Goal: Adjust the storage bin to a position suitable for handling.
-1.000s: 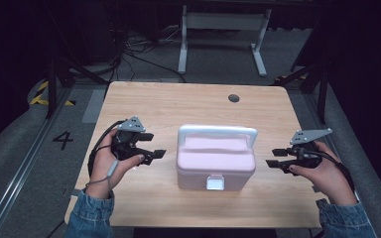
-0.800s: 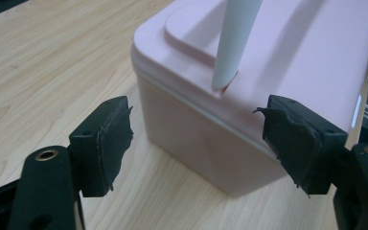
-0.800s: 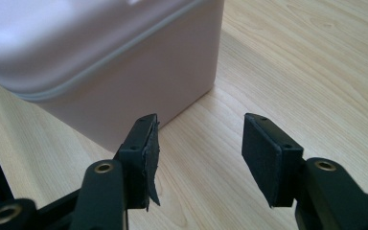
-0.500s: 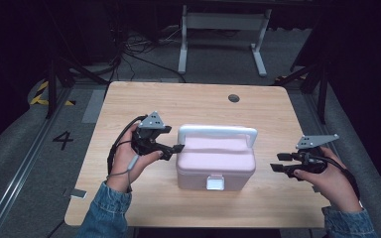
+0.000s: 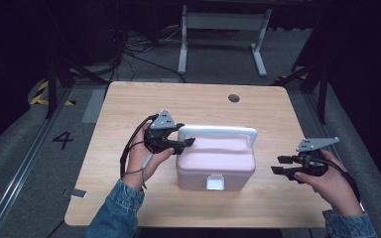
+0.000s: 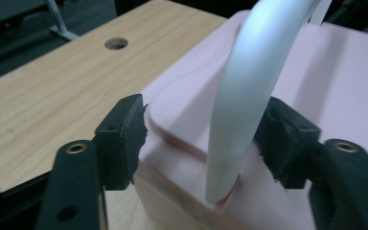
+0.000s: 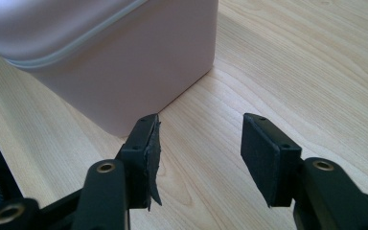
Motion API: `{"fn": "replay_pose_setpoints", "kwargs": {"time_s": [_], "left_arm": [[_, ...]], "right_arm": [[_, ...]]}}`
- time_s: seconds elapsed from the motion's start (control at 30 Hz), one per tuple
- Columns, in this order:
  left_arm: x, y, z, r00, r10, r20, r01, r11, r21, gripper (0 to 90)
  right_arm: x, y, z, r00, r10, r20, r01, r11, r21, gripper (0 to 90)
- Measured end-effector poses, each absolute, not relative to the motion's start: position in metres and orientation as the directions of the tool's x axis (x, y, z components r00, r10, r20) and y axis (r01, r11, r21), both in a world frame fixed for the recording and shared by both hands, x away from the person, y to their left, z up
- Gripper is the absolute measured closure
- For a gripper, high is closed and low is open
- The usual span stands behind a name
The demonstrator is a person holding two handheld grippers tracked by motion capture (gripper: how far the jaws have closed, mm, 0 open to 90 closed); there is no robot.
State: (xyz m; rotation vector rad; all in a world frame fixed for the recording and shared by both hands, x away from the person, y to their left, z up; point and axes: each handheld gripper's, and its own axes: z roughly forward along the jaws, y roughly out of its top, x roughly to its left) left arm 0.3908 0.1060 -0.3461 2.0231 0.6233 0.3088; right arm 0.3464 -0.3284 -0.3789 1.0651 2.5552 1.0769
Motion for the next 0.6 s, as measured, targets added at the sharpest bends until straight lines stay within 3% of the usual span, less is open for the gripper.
{"fn": "replay_pose_setpoints", "kwargs": {"time_s": [0.33, 0.6], "left_arm": [[0.383, 0.094, -0.33, 0.843, 0.537, -0.033, 0.29, -0.402, 0.868, 67.9], [0.383, 0.092, -0.32, 0.831, 0.557, -0.008, 0.307, -0.446, 0.841, 70.3]], "right_arm": [[0.345, -0.328, -0.376, -0.734, 0.669, 0.111, 0.542, 0.48, 0.69, 49.1], [0.341, -0.332, -0.369, -0.731, 0.675, 0.101, 0.529, 0.467, 0.709, 49.1]]}}
